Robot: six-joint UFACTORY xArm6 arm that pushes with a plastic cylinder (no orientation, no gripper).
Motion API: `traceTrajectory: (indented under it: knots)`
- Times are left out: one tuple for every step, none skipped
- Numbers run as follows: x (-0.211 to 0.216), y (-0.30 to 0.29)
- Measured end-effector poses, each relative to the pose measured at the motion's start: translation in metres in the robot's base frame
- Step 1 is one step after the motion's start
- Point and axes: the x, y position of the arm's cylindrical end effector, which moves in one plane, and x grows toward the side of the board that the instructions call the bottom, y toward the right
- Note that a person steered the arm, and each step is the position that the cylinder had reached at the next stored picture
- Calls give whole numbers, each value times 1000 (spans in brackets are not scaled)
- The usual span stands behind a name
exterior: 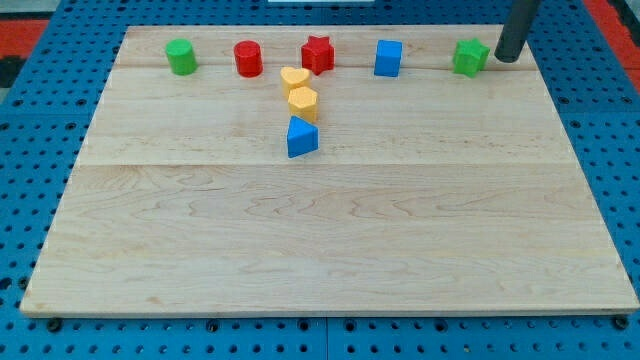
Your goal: Adjust the green star parallel to the right of the cube
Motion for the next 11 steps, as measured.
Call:
traceTrajectory:
  knots:
    - [0,-2]
    - [0,-2]
    - [0,-5]
    - [0,-5]
    - [-3,-16]
    - [-3,-17]
    - [-1,-17]
    - [47,-17]
    - [56,-17]
    - [56,-22]
    - [55,-82]
